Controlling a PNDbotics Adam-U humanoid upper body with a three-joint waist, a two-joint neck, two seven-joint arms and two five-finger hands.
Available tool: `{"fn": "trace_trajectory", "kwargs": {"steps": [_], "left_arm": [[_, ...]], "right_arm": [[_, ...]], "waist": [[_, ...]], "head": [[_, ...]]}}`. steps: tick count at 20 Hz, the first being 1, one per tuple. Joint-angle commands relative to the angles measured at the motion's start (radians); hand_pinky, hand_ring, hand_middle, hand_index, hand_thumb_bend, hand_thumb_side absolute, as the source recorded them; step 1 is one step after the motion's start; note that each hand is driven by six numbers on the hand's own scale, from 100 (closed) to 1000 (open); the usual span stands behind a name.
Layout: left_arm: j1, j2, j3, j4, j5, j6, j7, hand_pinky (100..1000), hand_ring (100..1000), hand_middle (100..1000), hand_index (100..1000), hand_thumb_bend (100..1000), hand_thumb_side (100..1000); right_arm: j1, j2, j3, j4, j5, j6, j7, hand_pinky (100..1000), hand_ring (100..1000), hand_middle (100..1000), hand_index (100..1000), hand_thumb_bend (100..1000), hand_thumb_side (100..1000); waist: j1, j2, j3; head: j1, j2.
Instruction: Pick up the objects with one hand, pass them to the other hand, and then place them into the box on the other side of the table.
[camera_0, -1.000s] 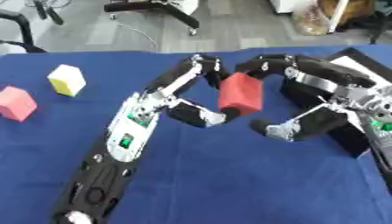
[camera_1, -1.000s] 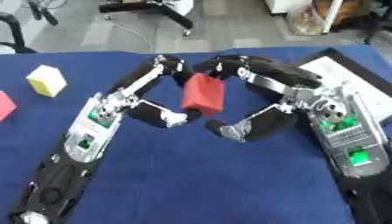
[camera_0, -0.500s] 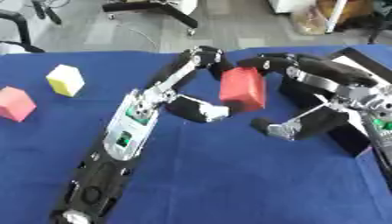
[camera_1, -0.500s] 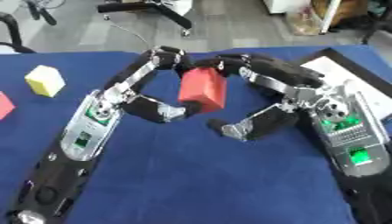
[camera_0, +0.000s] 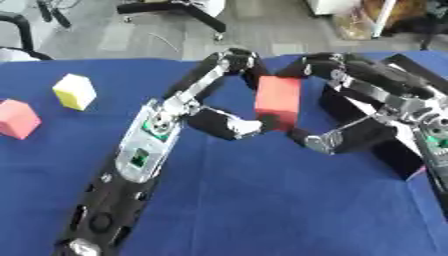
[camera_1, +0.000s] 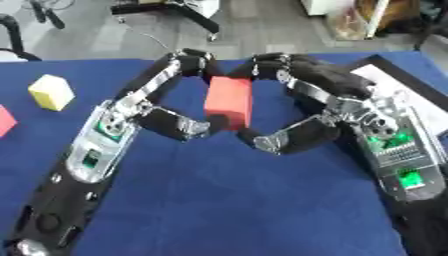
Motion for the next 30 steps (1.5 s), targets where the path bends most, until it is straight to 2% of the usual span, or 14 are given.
{"fn": "trace_trajectory", "kwargs": {"steps": [1, 2, 5, 12, 13, 16, 20, 23, 30], "left_arm": [[-0.019, 0.007, 0.0, -0.022, 0.006, -0.002, -0.004, 594, 545, 536, 640, 440, 346], [-0.018, 0.007, -0.004, -0.02, 0.008, -0.003, -0.007, 594, 545, 538, 640, 436, 345], [-0.018, 0.007, -0.011, -0.017, 0.01, -0.01, -0.016, 595, 545, 539, 641, 434, 345], [-0.018, 0.007, -0.015, -0.02, 0.005, -0.025, -0.028, 599, 549, 545, 648, 430, 350], [-0.017, 0.007, -0.016, -0.019, 0.004, -0.027, -0.03, 599, 550, 547, 650, 430, 351], [-0.016, 0.007, -0.017, -0.018, 0.0, -0.034, -0.036, 604, 556, 553, 657, 436, 362], [-0.015, 0.009, -0.018, -0.018, -0.012, -0.051, -0.047, 614, 573, 589, 702, 498, 419], [-0.014, 0.009, -0.015, -0.017, -0.031, -0.065, -0.052, 625, 596, 630, 757, 584, 504], [-0.01, 0.004, 0.005, 0.007, -0.113, -0.084, -0.025, 642, 629, 678, 825, 686, 600]], "right_arm": [[-0.013, -0.008, -0.004, -0.013, 0.006, 0.003, -0.014, 768, 739, 688, 795, 188, 400], [-0.012, -0.005, -0.014, -0.011, 0.0, 0.01, -0.021, 764, 734, 669, 785, 305, 338], [-0.012, -0.008, -0.023, -0.017, -0.02, 0.05, -0.066, 746, 708, 621, 705, 284, 302], [-0.01, -0.01, -0.005, -0.012, -0.026, 0.081, -0.133, 687, 605, 495, 514, 142, 141], [-0.009, -0.01, -0.005, -0.012, -0.03, 0.084, -0.139, 668, 577, 465, 474, 100, 100], [-0.008, -0.008, -0.006, -0.01, -0.046, 0.101, -0.165, 635, 541, 417, 412, 100, 100], [-0.008, -0.008, -0.004, -0.008, -0.074, 0.125, -0.197, 621, 527, 386, 368, 100, 100], [-0.008, -0.007, -0.002, -0.008, -0.088, 0.13, -0.194, 621, 528, 383, 359, 100, 100], [-0.007, -0.006, -0.005, -0.028, -0.114, 0.131, -0.166, 625, 532, 360, 317, 100, 100]], "waist": [[-0.016, -0.006, 0.0], [-0.015, -0.007, -0.002], [-0.015, -0.007, -0.002], [-0.016, -0.007, -0.002], [-0.016, -0.007, -0.002], [-0.016, -0.006, -0.002], [-0.017, -0.006, -0.002], [-0.017, -0.006, -0.002], [-0.017, -0.005, -0.008]], "head": [[-0.001, -0.001], [0.0, -0.001], [-0.001, -0.001], [-0.003, -0.001], [-0.003, -0.001], [-0.002, -0.001], [-0.002, -0.001], [-0.001, -0.001], [0.002, -0.001]]}}
